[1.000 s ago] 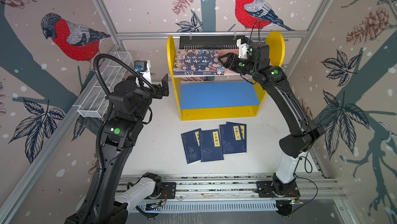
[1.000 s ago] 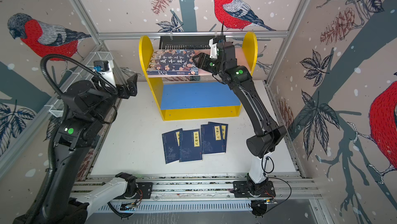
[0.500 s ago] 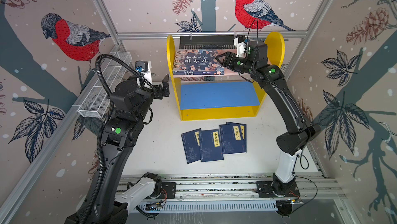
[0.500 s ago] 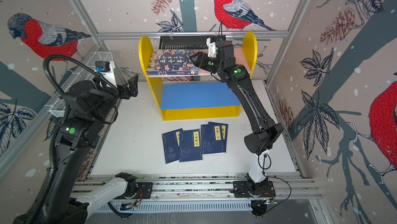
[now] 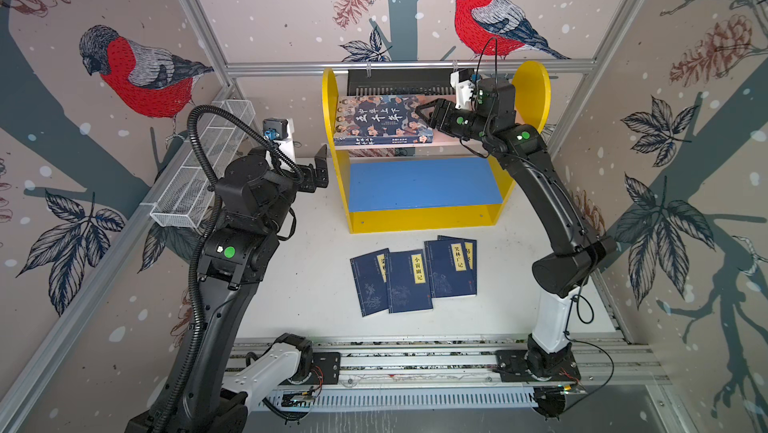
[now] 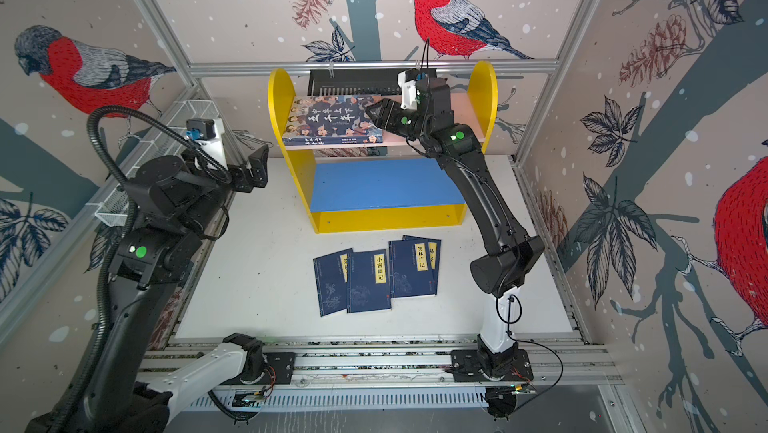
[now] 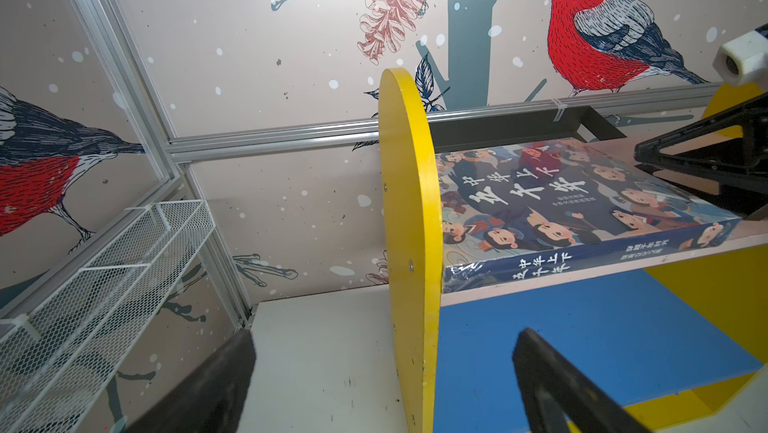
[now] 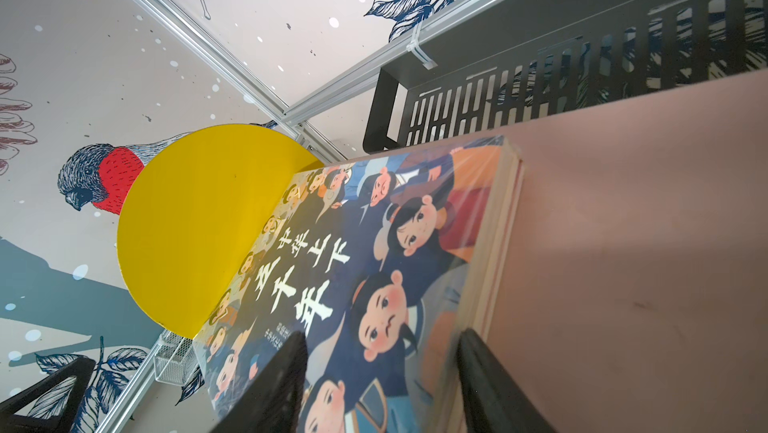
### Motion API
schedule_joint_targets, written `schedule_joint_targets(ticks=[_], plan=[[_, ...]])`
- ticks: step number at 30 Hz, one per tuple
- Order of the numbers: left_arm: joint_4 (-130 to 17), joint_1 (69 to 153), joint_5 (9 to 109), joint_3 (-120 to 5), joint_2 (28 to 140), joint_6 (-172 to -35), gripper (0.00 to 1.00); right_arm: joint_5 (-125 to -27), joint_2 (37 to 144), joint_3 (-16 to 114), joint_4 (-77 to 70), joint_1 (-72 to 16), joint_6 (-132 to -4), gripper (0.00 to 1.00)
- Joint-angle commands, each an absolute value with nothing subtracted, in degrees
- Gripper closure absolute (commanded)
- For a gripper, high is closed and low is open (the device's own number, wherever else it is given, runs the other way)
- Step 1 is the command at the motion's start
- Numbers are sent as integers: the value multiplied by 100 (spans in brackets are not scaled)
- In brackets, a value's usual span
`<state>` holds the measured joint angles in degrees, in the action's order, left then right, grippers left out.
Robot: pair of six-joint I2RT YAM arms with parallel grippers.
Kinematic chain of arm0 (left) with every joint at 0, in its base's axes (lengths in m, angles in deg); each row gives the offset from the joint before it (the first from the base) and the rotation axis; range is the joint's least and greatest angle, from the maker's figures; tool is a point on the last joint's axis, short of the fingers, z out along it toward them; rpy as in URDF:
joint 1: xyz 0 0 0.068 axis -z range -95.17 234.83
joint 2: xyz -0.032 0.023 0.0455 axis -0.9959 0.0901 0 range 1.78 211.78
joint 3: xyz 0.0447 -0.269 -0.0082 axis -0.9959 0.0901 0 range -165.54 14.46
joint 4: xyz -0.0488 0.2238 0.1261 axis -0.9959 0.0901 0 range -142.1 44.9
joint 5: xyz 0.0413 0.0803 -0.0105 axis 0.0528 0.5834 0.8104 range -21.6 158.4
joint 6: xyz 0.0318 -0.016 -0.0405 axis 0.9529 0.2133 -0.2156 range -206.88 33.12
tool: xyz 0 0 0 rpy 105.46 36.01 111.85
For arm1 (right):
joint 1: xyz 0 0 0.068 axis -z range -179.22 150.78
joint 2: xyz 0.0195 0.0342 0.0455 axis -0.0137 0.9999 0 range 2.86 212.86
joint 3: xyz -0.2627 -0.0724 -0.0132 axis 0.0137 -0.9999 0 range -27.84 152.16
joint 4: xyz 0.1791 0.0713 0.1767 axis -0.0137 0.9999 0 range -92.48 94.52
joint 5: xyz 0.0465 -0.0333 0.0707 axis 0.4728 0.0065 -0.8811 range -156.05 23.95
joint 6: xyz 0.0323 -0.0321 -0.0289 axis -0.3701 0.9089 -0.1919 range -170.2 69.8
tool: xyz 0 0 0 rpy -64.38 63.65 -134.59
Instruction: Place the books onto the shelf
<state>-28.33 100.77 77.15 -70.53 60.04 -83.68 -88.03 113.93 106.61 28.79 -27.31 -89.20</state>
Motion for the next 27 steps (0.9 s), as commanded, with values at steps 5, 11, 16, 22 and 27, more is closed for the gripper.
schedule_joint_targets(ticks=[5, 11, 16, 22, 27], plan=[[-2863, 10064, 7586, -7080, 5977, -8442, 3, -9138, 11555, 10762, 3225, -2752, -8949, 41], [-2778, 10063, 7530, -7042, 5953, -8547, 3, -8593, 11475, 10857, 3449, -2752, -8837, 39], [-2631, 10063, 7333, -6887, 5885, -8753, 3, -7995, 11065, 10746, 3331, -2724, -8765, 36], [-2502, 10065, 6804, -6265, 5589, -8957, 3, -7520, 10429, 10535, 3072, -2772, -8632, 35], [-2272, 10064, 5938, -5548, 5249, -9358, 3, -6508, 9253, 9400, 2754, -3410, -8207, 36]])
